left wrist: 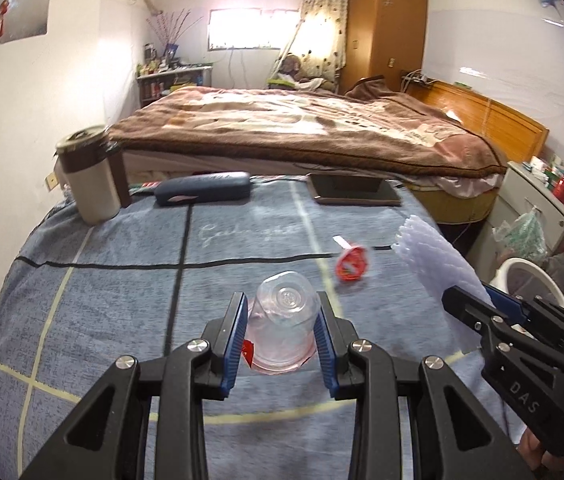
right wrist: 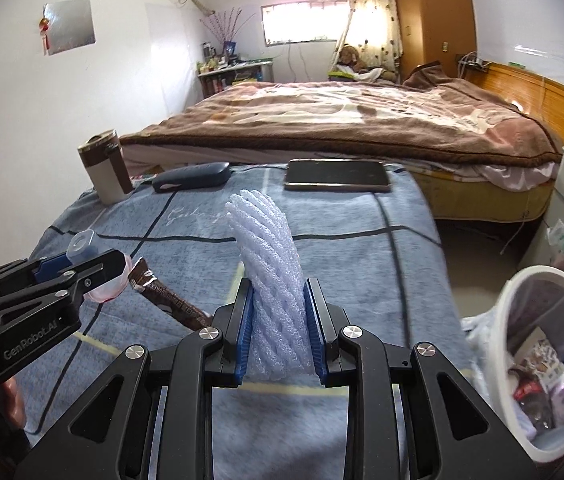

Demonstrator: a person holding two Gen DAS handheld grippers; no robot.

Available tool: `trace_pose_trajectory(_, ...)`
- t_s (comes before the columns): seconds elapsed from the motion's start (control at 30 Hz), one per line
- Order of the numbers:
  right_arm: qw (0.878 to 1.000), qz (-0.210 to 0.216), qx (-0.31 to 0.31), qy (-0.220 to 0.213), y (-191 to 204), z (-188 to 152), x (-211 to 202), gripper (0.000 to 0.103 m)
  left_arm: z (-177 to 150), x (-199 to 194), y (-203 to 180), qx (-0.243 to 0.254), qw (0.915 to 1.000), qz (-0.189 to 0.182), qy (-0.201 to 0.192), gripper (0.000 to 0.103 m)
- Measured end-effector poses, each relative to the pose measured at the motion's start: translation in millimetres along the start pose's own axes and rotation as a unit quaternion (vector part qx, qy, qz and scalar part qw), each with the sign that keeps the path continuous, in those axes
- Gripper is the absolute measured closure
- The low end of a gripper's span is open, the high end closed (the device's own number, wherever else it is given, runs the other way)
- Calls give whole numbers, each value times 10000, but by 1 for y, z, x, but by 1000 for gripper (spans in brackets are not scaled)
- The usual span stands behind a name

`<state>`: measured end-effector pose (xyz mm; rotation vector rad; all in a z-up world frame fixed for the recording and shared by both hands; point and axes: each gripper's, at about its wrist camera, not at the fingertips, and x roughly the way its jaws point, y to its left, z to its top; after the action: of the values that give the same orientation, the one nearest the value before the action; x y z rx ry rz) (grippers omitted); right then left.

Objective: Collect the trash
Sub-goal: 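Carry the clear cup and foam sleeve over the white trash bin with both grippers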

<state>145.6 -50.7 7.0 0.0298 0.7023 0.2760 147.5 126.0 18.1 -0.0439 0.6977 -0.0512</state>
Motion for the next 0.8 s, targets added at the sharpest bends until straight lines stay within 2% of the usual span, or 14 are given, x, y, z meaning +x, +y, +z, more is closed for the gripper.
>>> trace_pose_trajectory(0.43, 9973, -520, 417, -294, -60, -9, -46, 76, 3, -22, -70, 405, 9978, -487, -182, 69)
trace_pose_trajectory(0.8, 9902, -1065, 803, -415, -111, -19, -71, 76, 1, -22, -145, 822, 9913, -1015, -189, 68)
